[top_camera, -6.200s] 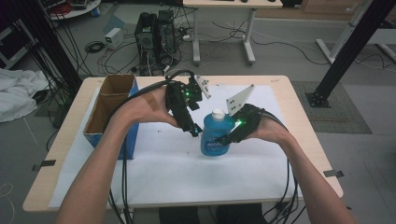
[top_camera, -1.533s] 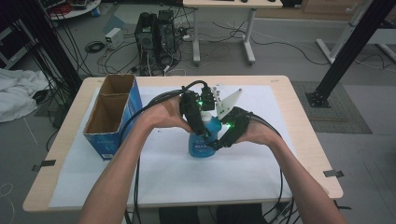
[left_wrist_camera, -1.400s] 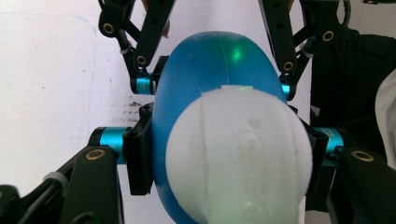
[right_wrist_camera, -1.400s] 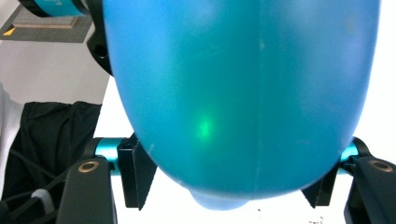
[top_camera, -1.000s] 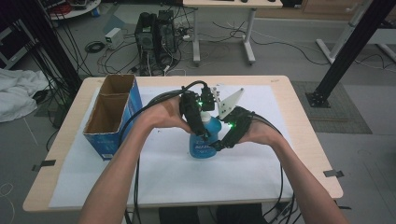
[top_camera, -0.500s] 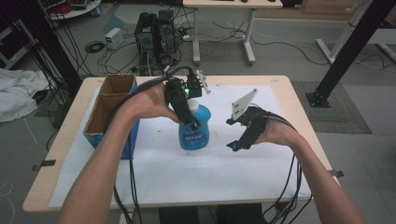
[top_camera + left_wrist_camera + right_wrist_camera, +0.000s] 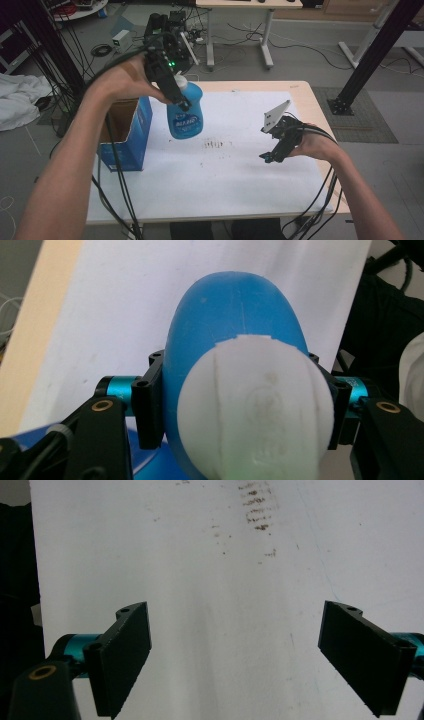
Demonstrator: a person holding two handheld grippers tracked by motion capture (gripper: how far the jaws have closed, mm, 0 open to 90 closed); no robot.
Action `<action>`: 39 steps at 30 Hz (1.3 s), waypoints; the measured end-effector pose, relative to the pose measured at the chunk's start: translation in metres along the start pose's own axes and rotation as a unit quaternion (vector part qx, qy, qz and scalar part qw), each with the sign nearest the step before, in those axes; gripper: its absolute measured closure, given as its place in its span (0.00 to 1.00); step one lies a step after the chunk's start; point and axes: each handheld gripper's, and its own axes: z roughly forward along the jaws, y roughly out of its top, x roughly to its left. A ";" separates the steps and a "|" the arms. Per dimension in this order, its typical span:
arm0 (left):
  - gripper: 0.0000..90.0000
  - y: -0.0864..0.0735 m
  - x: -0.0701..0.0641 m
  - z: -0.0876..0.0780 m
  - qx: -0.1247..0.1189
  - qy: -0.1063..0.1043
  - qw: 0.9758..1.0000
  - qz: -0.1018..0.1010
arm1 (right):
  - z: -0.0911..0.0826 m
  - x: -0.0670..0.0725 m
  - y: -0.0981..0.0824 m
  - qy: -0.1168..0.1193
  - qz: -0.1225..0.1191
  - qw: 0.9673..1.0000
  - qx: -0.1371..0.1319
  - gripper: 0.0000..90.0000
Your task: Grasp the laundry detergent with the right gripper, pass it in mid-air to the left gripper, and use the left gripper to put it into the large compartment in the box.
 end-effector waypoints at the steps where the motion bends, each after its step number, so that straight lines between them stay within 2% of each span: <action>1: 0.43 -0.004 0.008 -0.018 -0.007 0.011 1.000 -0.023 | -0.003 0.000 -0.005 -0.011 0.003 1.000 0.005 0.14; 2: 0.43 -0.004 0.008 -0.018 -0.007 0.011 1.000 -0.023 | -0.004 -0.001 -0.007 -0.016 0.003 1.000 0.004 0.14; 4: 0.43 -0.007 0.015 -0.031 -0.002 0.021 0.999 -0.029 | -0.006 -0.001 -0.009 -0.017 0.005 1.000 0.005 0.14; 5: 0.43 -0.012 0.020 -0.039 -0.007 0.024 0.999 -0.043 | -0.008 0.000 -0.012 -0.020 0.010 1.000 0.010 0.14; 10: 0.43 -0.029 0.035 -0.056 -0.014 0.039 0.997 -0.071 | -0.015 0.000 -0.021 -0.023 0.022 0.999 0.019 0.14; 11: 0.43 -0.035 0.039 -0.059 -0.021 0.045 0.995 -0.081 | -0.016 0.000 -0.023 -0.020 0.026 0.999 0.020 0.14; 14: 0.43 -0.042 0.044 -0.063 -0.019 0.050 0.994 -0.092 | -0.017 0.000 -0.025 -0.022 0.029 0.999 0.020 0.14; 15: 0.43 -0.054 0.049 -0.067 -0.016 0.056 0.992 -0.109 | -0.017 -0.001 -0.027 -0.021 0.028 0.999 0.020 0.14; 18: 0.43 -0.061 0.052 -0.070 -0.010 0.060 0.992 -0.115 | -0.017 0.000 -0.029 -0.022 0.032 0.999 0.022 0.14; 19: 0.43 -0.069 0.054 -0.072 -0.008 0.066 0.990 -0.126 | -0.017 0.000 -0.030 -0.024 0.031 0.999 0.025 0.14; 21: 0.43 -0.076 0.056 -0.073 -0.004 0.072 0.988 -0.138 | -0.015 0.000 -0.032 -0.021 0.035 0.999 0.020 0.14; 22: 0.43 -0.080 0.058 -0.075 0.005 0.075 0.988 -0.132 | -0.015 0.001 -0.032 -0.028 0.036 0.999 0.021 0.14; 23: 0.43 -0.084 0.060 -0.076 0.006 0.077 0.988 -0.136 | -0.014 0.000 -0.033 -0.032 0.034 0.999 0.023 0.14; 24: 0.43 -0.088 0.061 -0.076 0.005 0.078 0.987 -0.143 | -0.013 0.000 -0.033 -0.021 0.036 0.999 0.024 0.14; 25: 0.43 -0.092 0.062 -0.076 0.011 0.078 0.986 -0.144 | -0.013 0.001 -0.033 -0.030 0.037 0.999 0.024 0.14; 26: 0.43 -0.095 0.062 -0.075 0.008 0.079 0.985 -0.152 | -0.013 0.000 -0.033 -0.032 0.032 0.999 0.028 0.14; 29: 0.43 -0.105 0.064 -0.071 0.011 0.084 0.983 -0.161 | -0.010 0.002 -0.034 -0.030 0.034 0.999 0.029 0.14; 31: 0.43 -0.108 0.067 -0.071 0.020 0.083 0.984 -0.156 | -0.008 0.002 -0.034 -0.026 0.039 0.999 0.028 0.14; 32: 0.43 -0.115 0.069 -0.068 0.018 0.083 0.983 -0.165 | -0.008 0.003 -0.034 -0.031 0.036 0.998 0.029 0.14; 34: 0.43 -0.119 0.070 -0.064 0.022 0.081 0.983 -0.165 | -0.006 0.001 -0.035 -0.034 0.023 0.999 0.025 0.14; 35: 0.43 -0.122 0.071 -0.062 0.027 0.078 0.983 -0.162 | -0.006 0.002 -0.035 -0.035 0.025 0.999 0.022 0.14; 36: 0.43 -0.124 0.072 -0.059 0.025 0.076 0.983 -0.168 | -0.006 0.004 -0.035 -0.034 0.037 0.998 0.026 0.14; 39: 0.43 -0.130 0.074 -0.050 0.030 0.072 0.982 -0.171 | -0.005 0.004 -0.035 -0.031 0.034 0.998 0.034 0.14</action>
